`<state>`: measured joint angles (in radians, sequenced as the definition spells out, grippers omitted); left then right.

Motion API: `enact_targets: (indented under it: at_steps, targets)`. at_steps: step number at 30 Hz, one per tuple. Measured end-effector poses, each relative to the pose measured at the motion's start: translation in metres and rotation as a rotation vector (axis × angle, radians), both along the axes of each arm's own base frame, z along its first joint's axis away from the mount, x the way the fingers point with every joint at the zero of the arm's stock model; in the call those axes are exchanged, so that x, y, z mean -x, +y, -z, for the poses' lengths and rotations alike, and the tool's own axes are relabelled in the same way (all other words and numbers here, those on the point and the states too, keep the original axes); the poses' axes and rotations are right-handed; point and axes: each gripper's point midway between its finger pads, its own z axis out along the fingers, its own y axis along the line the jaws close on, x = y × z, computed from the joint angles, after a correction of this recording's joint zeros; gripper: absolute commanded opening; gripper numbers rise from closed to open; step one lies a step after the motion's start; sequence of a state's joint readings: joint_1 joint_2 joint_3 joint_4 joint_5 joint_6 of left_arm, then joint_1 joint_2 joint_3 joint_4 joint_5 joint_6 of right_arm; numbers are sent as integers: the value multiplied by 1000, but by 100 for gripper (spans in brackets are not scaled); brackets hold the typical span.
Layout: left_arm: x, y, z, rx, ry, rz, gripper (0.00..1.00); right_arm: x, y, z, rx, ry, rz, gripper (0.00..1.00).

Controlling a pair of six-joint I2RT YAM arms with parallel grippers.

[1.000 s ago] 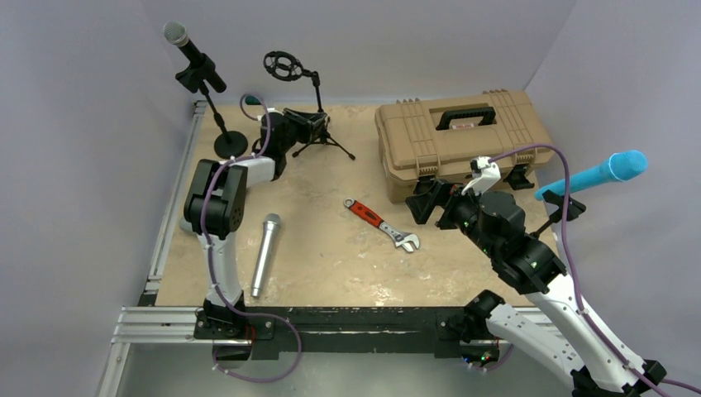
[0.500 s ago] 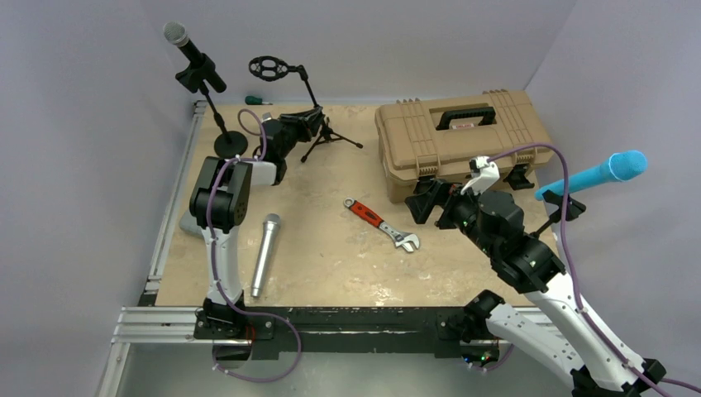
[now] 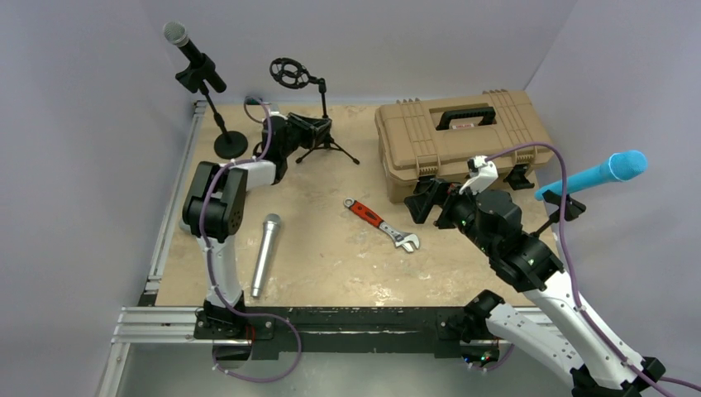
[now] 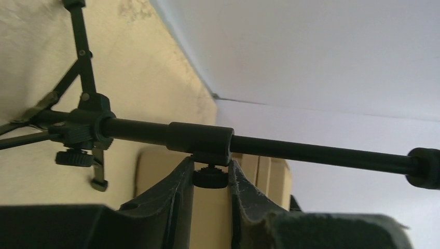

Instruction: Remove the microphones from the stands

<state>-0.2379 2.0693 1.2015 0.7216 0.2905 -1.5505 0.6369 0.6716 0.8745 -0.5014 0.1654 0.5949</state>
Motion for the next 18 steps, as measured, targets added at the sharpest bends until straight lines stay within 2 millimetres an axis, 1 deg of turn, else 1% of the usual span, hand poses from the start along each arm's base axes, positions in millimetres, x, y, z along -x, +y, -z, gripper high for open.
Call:
enact_targets:
  at_steps: [3,5,8,10,13,18]
  targets:
    - [4,3,1,-118,2,20,33,0,0,0,0,-1,0,99]
    - [6,5,1,-178,4,33,49,0,0,0,-1,-1,0,99]
    - [13,11,12,-241,41,55,67,0,0,0,-1,-1,0,99]
    - [16,13,18,-272,55,64,71,0,0,0,-1,-1,0,99]
    - [23,16,21,-305,59,72,76,0,0,0,-1,0,0,99]
    - [39,23,22,-387,31,63,77,0,0,0,0,0,0,99]
